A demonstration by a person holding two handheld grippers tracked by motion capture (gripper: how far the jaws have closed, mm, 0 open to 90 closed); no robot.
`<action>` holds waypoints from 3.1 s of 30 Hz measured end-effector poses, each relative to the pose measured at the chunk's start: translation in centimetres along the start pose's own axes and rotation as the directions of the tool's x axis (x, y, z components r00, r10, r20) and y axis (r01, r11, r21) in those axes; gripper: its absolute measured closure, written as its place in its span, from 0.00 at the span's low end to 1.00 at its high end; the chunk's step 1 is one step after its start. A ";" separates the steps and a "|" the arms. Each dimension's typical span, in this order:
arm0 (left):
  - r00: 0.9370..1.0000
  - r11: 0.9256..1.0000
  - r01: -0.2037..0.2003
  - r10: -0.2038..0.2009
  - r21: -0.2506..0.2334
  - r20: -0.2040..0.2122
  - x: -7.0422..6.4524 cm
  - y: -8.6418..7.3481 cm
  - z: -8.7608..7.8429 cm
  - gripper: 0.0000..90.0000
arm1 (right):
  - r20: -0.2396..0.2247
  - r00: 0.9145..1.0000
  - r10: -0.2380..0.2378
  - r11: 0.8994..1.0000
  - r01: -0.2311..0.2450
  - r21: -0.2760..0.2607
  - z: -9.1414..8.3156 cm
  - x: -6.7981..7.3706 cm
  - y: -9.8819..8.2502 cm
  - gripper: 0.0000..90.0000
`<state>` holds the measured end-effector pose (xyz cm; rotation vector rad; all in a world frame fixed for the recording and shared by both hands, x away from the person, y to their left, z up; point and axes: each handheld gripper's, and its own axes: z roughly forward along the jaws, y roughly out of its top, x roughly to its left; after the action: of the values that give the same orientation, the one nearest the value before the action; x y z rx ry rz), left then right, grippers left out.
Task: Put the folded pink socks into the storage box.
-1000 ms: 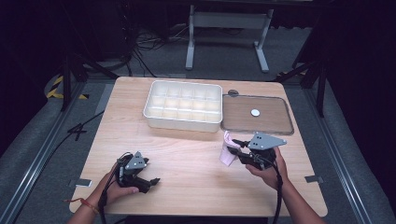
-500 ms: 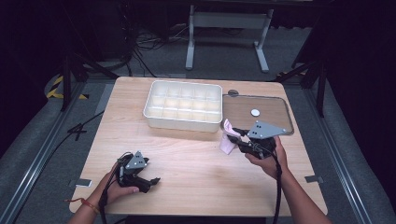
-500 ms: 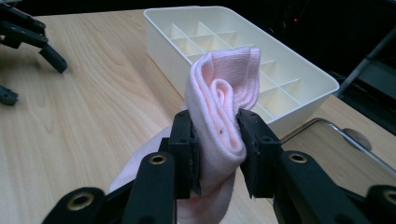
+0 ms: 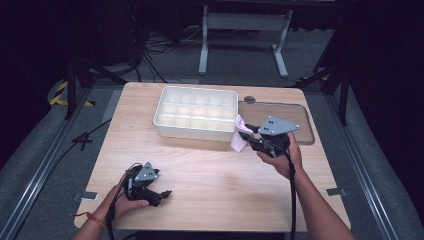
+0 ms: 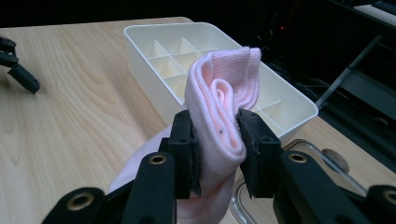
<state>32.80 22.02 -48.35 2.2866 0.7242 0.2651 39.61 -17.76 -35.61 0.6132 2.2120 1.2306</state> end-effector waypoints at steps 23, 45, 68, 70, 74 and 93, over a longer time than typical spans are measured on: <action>1.000 1.000 0.002 -0.002 0.002 -0.009 -0.1 0.0 -0.1 0.14 | 0.095 0.995 -0.001 0.996 -0.007 0.086 6.1 -2.6 1.7 0.77; 1.000 1.000 0.001 -0.001 0.002 -0.008 -0.1 0.0 -0.1 0.14 | 0.189 0.982 -0.023 0.985 -0.010 0.174 9.7 -3.2 0.6 0.76; 1.000 1.000 0.006 -0.006 -0.002 -0.004 -0.1 0.0 0.0 0.14 | 0.059 0.995 -0.081 0.949 0.059 0.308 13.0 -2.7 -0.1 0.77; 1.000 1.000 0.006 -0.006 -0.002 -0.004 -0.1 0.0 0.0 0.14 | 0.033 0.998 -0.061 0.942 0.047 0.333 13.3 -3.0 -0.1 0.76; 1.000 1.000 0.003 -0.003 0.000 -0.004 0.0 0.0 0.0 0.14 | -0.004 1.000 -0.026 0.922 0.026 0.386 13.8 -3.4 -0.1 0.76; 1.000 1.000 0.008 -0.008 0.002 -0.005 -0.1 0.0 0.0 0.14 | -0.046 0.996 0.072 0.861 -0.039 0.507 15.1 -4.3 -0.1 0.76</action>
<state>32.75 21.95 -48.33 2.2855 0.7359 0.2666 52.49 -11.00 -41.43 0.8514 2.6057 0.6853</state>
